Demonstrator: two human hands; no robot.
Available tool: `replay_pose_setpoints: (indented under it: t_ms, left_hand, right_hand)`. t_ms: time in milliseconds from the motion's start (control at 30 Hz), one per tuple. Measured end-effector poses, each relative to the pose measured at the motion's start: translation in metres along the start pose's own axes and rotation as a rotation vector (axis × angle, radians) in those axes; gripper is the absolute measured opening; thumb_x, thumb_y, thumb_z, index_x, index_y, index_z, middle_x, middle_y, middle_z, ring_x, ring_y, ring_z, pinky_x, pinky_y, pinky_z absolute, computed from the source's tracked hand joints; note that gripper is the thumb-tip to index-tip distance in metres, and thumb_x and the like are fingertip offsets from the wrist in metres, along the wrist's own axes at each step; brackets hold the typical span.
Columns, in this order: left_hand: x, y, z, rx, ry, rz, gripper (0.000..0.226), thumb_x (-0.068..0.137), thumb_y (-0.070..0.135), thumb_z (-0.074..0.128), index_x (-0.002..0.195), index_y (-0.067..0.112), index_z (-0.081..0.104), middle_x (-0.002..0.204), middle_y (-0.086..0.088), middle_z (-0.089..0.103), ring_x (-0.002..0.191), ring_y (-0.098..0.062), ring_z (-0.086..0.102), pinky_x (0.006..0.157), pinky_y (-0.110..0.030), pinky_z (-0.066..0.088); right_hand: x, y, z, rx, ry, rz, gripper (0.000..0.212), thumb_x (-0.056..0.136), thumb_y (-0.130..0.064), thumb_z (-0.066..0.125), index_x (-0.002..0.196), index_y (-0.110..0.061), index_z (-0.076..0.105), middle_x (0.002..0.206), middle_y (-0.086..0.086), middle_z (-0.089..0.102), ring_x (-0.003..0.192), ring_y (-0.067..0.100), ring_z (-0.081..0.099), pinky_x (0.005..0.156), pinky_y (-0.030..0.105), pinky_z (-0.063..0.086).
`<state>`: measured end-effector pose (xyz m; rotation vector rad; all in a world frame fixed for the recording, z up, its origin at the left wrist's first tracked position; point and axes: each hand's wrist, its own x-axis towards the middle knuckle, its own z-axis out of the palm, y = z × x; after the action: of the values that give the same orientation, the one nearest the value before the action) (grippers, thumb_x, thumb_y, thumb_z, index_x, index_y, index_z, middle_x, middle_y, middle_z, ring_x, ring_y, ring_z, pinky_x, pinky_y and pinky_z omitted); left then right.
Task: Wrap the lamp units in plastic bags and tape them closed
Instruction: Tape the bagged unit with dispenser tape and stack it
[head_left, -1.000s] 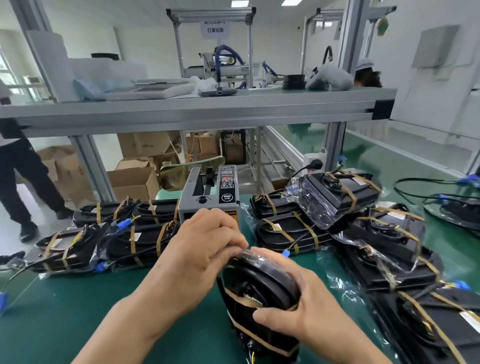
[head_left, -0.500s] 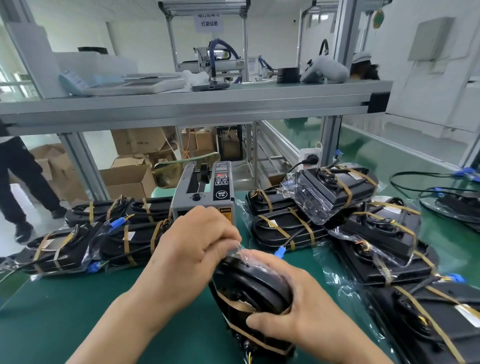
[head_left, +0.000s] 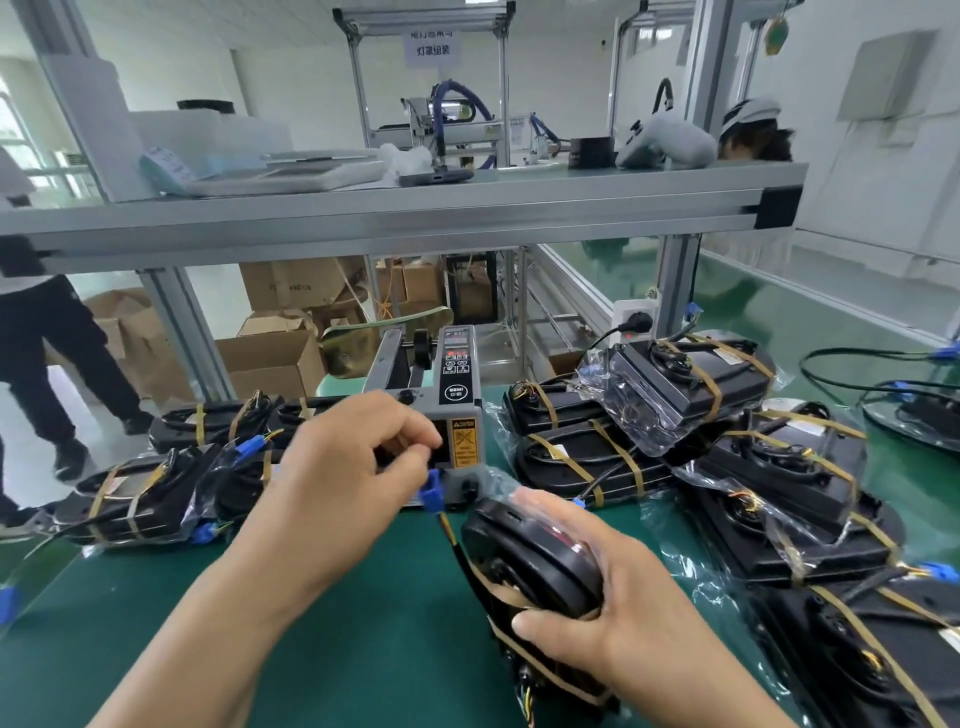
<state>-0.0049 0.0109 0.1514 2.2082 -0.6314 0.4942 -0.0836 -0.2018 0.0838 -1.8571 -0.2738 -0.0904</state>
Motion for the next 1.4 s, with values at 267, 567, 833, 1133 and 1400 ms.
replay_pose_setpoints:
  t_ms: [267, 567, 833, 1133, 1400]
  left_hand:
    - [0.008, -0.058, 0.043, -0.600, 0.191, -0.760, 0.014, 0.090, 0.015, 0.069, 0.079, 0.020, 0.075, 0.070, -0.001, 0.067, 0.050, -0.004, 0.051, 0.051, -0.021, 0.046]
    - [0.029, -0.085, 0.080, -1.078, 0.152, -1.264, 0.016, 0.097, 0.024, 0.062, 0.083, 0.017, 0.064, 0.056, 0.009, 0.054, 0.047, -0.003, 0.041, 0.050, -0.017, 0.032]
    - [0.048, -0.081, 0.088, -1.038, 0.209, -1.314, 0.020, 0.092, 0.026, 0.069, 0.076, 0.017, 0.061, 0.054, 0.008, 0.051, 0.046, -0.004, 0.041, 0.052, -0.019, 0.030]
    - [0.053, -0.072, 0.100, -1.089, 0.465, -1.281, 0.009, 0.088, 0.012, 0.064, 0.084, 0.017, 0.057, 0.051, 0.008, 0.050, 0.035, -0.003, 0.042, 0.046, -0.021, 0.030]
    - [0.019, -0.044, 0.068, -1.018, 0.288, -0.866, 0.022, 0.088, 0.010, 0.065, 0.068, 0.019, 0.063, 0.055, 0.006, 0.052, 0.042, -0.006, 0.043, 0.046, -0.019, 0.039]
  right_hand:
    - [0.007, 0.011, 0.013, 0.041, 0.297, 0.059, 0.075, 0.072, -0.001, 0.085, 0.121, -0.049, 0.057, 0.104, -0.031, 0.072, 0.097, -0.007, 0.069, 0.077, 0.001, 0.046]
    - [0.008, 0.004, 0.026, 0.109, 0.351, 0.059, 0.073, 0.072, 0.006, 0.082, 0.121, -0.043, 0.057, 0.098, -0.037, 0.070, 0.091, -0.014, 0.067, 0.072, -0.003, 0.043]
    - [0.007, 0.006, 0.024, 0.105, 0.348, 0.063, 0.075, 0.072, 0.004, 0.082, 0.121, -0.045, 0.055, 0.098, -0.038, 0.069, 0.090, -0.016, 0.066, 0.069, -0.003, 0.044]
    - [0.009, 0.007, 0.025, 0.098, 0.337, 0.078, 0.075, 0.072, 0.004, 0.083, 0.120, -0.045, 0.054, 0.097, -0.048, 0.063, 0.094, -0.023, 0.061, 0.074, -0.006, 0.040]
    - [0.009, 0.009, 0.024, 0.107, 0.316, 0.101, 0.075, 0.072, 0.000, 0.084, 0.125, -0.045, 0.055, 0.104, -0.039, 0.068, 0.098, -0.012, 0.067, 0.078, -0.001, 0.044]
